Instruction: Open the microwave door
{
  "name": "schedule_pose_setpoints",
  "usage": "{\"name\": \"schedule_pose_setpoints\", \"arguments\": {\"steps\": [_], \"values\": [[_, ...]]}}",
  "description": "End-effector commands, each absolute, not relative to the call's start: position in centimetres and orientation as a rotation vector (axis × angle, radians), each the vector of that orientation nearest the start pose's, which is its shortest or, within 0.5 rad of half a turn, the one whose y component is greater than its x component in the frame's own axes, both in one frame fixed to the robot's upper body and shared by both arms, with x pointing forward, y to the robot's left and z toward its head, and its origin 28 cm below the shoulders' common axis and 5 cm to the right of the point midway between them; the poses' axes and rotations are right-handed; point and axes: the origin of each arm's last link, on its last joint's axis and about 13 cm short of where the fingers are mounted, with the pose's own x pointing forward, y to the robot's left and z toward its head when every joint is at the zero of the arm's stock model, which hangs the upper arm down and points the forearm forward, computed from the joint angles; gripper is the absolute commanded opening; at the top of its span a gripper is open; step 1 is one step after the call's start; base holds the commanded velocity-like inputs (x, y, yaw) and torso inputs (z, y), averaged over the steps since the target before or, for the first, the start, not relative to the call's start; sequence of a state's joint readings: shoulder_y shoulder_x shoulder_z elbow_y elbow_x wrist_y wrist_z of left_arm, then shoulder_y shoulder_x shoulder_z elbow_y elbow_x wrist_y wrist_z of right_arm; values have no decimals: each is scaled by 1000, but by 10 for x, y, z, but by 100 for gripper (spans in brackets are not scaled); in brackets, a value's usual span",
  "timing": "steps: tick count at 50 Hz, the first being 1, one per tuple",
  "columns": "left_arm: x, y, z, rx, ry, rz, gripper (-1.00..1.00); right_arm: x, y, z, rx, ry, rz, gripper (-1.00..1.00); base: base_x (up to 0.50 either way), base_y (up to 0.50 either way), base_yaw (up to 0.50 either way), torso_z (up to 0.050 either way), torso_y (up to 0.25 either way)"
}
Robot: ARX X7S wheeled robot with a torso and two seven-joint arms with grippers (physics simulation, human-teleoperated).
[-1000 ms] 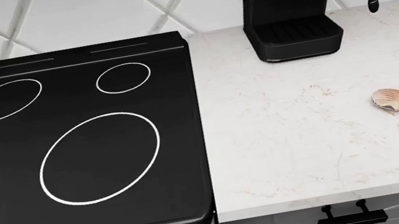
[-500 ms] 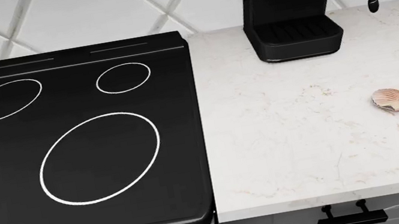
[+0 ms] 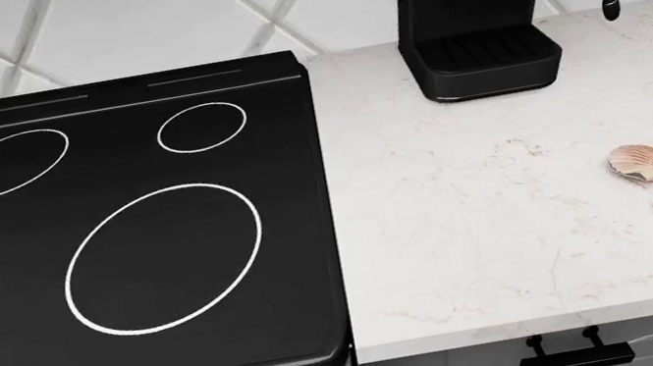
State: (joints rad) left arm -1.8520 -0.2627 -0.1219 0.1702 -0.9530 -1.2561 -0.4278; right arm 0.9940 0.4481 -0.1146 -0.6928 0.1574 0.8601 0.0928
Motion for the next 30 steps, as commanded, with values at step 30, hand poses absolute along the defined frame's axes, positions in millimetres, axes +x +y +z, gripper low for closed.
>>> {"name": "schedule_pose_setpoints", "arguments": {"steps": [30], "values": [[228,204,526,-198,-749,-218,100,242,-147,334,-361,-779,-92,100,0,0,0,0,0]]}}
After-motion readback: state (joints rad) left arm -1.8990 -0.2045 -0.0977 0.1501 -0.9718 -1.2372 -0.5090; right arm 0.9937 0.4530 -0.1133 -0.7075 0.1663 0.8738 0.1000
